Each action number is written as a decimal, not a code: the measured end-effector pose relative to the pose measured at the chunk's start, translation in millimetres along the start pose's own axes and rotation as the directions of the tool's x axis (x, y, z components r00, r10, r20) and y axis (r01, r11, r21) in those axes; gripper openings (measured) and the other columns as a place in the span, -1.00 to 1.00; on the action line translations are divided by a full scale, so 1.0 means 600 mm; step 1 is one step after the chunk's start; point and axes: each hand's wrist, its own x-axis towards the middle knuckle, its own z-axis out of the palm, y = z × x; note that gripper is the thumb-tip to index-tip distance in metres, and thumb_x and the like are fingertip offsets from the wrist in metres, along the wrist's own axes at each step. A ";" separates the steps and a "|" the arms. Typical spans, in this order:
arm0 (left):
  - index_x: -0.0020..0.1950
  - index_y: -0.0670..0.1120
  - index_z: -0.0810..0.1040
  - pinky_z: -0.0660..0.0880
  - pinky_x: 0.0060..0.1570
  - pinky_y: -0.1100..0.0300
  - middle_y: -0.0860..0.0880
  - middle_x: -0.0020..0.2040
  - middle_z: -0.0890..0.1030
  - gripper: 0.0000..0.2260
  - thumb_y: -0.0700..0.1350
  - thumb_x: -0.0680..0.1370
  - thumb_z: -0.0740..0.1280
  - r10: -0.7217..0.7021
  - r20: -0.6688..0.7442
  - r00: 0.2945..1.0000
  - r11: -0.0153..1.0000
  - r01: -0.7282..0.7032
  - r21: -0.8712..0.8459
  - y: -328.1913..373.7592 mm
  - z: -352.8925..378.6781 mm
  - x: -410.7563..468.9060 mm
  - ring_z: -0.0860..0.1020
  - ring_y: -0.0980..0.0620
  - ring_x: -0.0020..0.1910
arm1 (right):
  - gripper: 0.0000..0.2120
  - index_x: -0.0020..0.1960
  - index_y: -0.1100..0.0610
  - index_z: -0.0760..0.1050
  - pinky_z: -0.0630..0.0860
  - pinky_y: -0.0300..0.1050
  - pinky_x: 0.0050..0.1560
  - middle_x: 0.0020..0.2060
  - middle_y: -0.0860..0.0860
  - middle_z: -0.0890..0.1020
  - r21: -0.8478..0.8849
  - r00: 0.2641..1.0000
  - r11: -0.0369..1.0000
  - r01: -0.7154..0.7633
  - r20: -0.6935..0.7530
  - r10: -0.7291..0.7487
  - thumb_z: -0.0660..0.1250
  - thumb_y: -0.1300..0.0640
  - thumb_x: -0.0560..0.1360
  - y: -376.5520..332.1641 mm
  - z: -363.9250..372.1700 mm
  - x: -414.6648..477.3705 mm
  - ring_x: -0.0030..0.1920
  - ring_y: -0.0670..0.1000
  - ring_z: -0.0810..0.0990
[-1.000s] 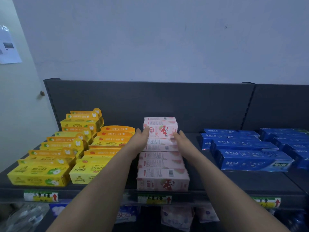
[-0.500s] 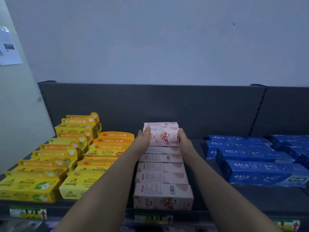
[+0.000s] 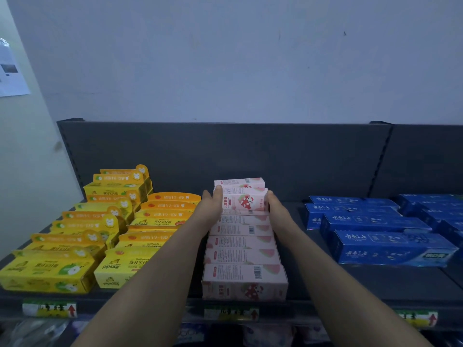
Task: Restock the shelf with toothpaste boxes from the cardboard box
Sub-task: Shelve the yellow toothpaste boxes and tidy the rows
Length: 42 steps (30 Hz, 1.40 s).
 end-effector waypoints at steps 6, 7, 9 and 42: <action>0.58 -0.07 -0.11 0.54 0.06 0.05 -0.04 0.44 0.35 -0.18 -0.04 0.53 0.39 0.116 0.049 0.992 0.992 -0.118 0.038 0.008 -0.020 0.003 0.53 -0.10 0.24 | -0.54 0.38 0.23 0.33 0.32 -0.01 0.26 0.31 0.14 0.44 -0.136 0.995 0.989 0.062 -0.066 -0.071 0.01 -0.05 0.64 -0.068 0.005 -0.082 0.23 0.08 0.47; 0.57 -0.05 -0.11 0.55 0.03 0.06 -0.01 0.41 0.37 -0.15 -0.10 0.50 0.42 0.127 0.057 0.990 0.990 -0.129 0.051 0.011 -0.022 0.008 0.54 -0.09 0.22 | -0.53 0.46 0.21 0.24 0.26 0.00 0.33 0.40 0.06 0.34 -0.145 0.994 0.985 0.088 -0.053 -0.097 0.00 -0.03 0.65 -0.072 0.003 -0.083 0.32 0.00 0.39; 0.58 -0.03 -0.13 0.54 0.01 0.07 -0.06 0.45 0.35 -0.09 -0.16 0.46 0.47 0.131 0.067 0.989 0.988 -0.136 0.078 0.017 -0.025 0.018 0.52 -0.09 0.25 | -0.49 0.54 0.11 0.10 0.11 -0.01 0.44 0.51 -0.02 0.20 -0.168 0.992 0.980 0.104 -0.055 -0.115 -0.01 -0.07 0.65 -0.073 -0.003 -0.068 0.46 -0.05 0.21; 0.57 -0.08 0.00 0.42 0.15 0.10 -0.05 0.35 0.48 -0.07 -0.22 0.39 0.52 0.077 0.165 0.983 0.992 -0.093 0.088 0.038 -0.043 0.016 0.50 0.00 0.16 | -0.61 0.22 0.18 0.33 0.46 -0.17 0.03 0.17 0.02 0.55 -0.330 0.986 0.929 0.168 0.062 -0.157 0.11 -0.13 0.60 -0.080 0.004 -0.025 0.06 -0.08 0.56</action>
